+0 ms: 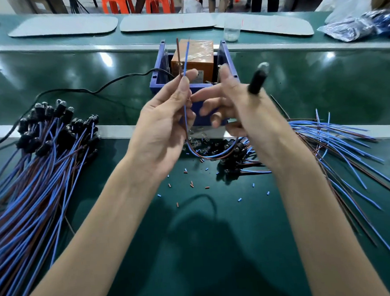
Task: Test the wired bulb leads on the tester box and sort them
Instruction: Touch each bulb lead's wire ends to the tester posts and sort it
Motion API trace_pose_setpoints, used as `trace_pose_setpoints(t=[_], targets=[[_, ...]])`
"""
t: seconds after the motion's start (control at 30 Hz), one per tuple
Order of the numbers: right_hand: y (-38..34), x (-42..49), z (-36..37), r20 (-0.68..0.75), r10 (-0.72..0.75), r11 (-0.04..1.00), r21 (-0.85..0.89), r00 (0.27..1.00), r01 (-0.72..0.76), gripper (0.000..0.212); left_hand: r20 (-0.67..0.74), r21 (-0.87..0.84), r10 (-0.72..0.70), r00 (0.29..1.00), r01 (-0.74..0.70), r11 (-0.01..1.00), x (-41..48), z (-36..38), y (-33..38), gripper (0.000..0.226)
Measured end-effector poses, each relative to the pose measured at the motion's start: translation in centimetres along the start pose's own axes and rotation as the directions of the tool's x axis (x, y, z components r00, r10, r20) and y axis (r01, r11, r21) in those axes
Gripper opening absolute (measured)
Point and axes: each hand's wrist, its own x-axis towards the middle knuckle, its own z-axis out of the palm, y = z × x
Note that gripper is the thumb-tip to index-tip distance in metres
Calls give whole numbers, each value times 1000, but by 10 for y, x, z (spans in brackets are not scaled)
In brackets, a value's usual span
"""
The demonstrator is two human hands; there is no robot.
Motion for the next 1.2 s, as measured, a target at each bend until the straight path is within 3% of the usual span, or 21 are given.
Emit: trace_pose_setpoints(t=[0.17, 0.33, 0.47, 0.57, 0.73, 0.83, 1.0, 1.2], targets=[[7, -2, 15, 43, -126, 992, -16, 991, 127, 15, -14, -30, -49, 999, 49, 998, 0, 2, -4, 18], [11, 1, 13, -40, -99, 995, -1, 994, 99, 7, -38, -85, -111, 993, 107, 991, 0, 1, -5, 20], [11, 5, 9, -156, -38, 999, -30, 987, 34, 18, -168, -13, -82, 982, 82, 997, 2, -4, -4, 16], [9, 8, 3, -232, -23, 1000, -4, 973, 22, 18, -263, 116, 18, 965, 13, 993, 4, -9, -3, 15], [10, 11, -12, -342, -40, 998, 27, 939, 53, 13, -309, 220, 81, 948, -12, 975, 12, -15, -2, 34], [13, 13, -21, -408, -42, 997, 40, 912, 64, 12, -271, 353, 141, 952, -38, 935, 14, -17, -5, 40], [18, 14, -32, -467, -43, 998, 15, 883, 57, 21, -180, 556, 260, 949, -120, 822, 13, -26, -9, 33], [20, 18, -38, -484, 11, 998, 57, 875, 19, 23, -208, 567, 304, 930, -138, 812, 16, -33, -8, 20]])
